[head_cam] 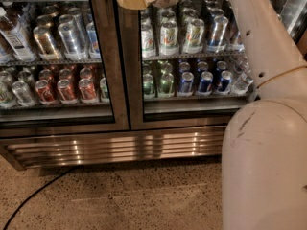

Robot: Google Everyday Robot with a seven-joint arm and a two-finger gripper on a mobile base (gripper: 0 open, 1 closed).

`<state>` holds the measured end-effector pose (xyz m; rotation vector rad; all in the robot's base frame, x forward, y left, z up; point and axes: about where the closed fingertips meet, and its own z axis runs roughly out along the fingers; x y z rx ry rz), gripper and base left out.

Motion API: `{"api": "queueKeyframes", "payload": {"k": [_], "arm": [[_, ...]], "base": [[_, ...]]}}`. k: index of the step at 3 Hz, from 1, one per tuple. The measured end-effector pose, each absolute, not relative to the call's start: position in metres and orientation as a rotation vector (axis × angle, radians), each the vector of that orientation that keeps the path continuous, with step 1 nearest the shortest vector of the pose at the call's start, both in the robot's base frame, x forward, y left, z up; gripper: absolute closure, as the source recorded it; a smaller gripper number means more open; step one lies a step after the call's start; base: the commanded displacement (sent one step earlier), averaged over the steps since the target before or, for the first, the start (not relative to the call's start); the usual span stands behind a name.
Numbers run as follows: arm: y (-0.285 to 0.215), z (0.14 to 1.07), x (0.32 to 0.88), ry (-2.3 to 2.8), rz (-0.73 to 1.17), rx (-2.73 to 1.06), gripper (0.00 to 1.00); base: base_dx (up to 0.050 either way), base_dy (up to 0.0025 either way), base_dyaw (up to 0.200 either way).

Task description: Open right fridge door

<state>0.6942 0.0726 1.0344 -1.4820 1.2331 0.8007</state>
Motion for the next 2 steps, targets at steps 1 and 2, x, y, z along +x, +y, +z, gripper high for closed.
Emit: {"api": "queueKeyframes", "payload": {"k": [1, 2], "arm": [[0.0713, 1.0346, 0.6984, 1.233, 0.801, -1.482, 1.00], [0.0713, 1.0346, 0.6984, 1.233, 0.801, -1.482, 0.81]], "base": [[0.000, 0.00000, 0.000], [0.000, 0.00000, 0.000]]}}
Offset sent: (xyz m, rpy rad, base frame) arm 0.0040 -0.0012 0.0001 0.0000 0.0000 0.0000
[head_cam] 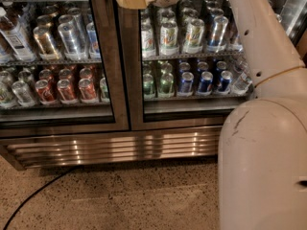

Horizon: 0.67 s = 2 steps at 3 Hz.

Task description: Open right fridge door

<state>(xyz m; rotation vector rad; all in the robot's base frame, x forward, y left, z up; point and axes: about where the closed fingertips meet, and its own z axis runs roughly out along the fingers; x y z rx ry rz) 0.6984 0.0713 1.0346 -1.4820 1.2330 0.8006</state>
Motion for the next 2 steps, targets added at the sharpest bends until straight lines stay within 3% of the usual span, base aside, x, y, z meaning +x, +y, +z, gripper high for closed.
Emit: {"api": "queueKeyframes", "payload": {"k": [2], "arm": [[0.0715, 1.0345, 0.6983, 1.233, 0.801, -1.482, 0.34]], "base": [[0.000, 0.00000, 0.000]]}}
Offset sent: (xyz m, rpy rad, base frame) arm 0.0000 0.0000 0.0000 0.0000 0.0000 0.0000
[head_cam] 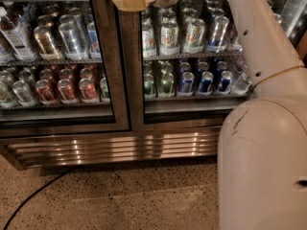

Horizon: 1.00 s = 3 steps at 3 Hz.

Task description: Open right fridge door

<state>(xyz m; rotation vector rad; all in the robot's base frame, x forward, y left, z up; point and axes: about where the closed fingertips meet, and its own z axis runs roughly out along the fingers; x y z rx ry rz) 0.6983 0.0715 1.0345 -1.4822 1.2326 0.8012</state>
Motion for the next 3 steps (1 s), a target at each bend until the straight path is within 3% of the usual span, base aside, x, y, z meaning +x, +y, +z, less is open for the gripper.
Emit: {"api": "queueKeyframes", "payload": {"k": [1, 2, 3], "arm": [[0.073, 1.034, 0.697, 1.228, 0.807, -1.484, 0.11], [0.069, 1.038, 0.668, 1.172, 0.864, -1.527, 0.14], [0.050, 1.048, 0.625, 1.140, 0.891, -1.578, 0.37]], "base": [[0.000, 0.00000, 0.000], [0.000, 0.00000, 0.000], [0.000, 0.00000, 0.000]]}}
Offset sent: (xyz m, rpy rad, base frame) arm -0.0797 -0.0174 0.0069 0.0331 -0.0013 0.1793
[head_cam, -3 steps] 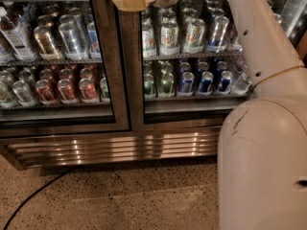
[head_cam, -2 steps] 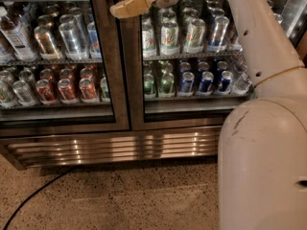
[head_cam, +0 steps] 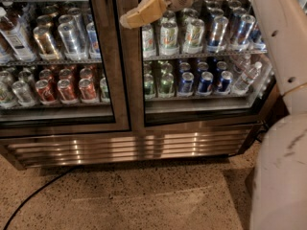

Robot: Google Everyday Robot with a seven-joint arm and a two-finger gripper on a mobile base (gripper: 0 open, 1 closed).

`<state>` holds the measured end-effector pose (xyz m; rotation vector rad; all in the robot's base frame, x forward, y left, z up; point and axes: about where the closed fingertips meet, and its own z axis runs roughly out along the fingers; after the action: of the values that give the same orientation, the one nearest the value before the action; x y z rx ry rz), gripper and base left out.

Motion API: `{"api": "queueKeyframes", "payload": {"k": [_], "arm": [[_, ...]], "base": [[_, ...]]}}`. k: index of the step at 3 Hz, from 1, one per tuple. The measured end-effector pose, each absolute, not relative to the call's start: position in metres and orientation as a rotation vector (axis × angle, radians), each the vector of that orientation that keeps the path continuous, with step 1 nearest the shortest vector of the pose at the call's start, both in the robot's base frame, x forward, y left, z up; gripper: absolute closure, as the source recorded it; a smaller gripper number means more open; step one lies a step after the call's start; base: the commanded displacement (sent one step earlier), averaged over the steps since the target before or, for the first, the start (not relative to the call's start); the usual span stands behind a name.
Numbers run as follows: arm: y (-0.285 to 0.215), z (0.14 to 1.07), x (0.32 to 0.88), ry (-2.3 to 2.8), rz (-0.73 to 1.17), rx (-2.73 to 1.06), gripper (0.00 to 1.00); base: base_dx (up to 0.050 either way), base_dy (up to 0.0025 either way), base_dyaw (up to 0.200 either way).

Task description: Open right fridge door

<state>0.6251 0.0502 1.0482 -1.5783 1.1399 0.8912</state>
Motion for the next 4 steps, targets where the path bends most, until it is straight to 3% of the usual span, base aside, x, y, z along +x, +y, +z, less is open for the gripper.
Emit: {"api": "queueKeyframes", "payload": {"k": [2, 3, 4], "arm": [[0.037, 1.056, 0.598, 1.122, 0.894, -1.608, 0.84], [0.036, 1.056, 0.597, 1.122, 0.894, -1.608, 0.80], [0.037, 1.056, 0.597, 1.122, 0.895, -1.608, 0.57]], "base": [[0.000, 0.00000, 0.000], [0.000, 0.00000, 0.000], [0.000, 0.00000, 0.000]]}}
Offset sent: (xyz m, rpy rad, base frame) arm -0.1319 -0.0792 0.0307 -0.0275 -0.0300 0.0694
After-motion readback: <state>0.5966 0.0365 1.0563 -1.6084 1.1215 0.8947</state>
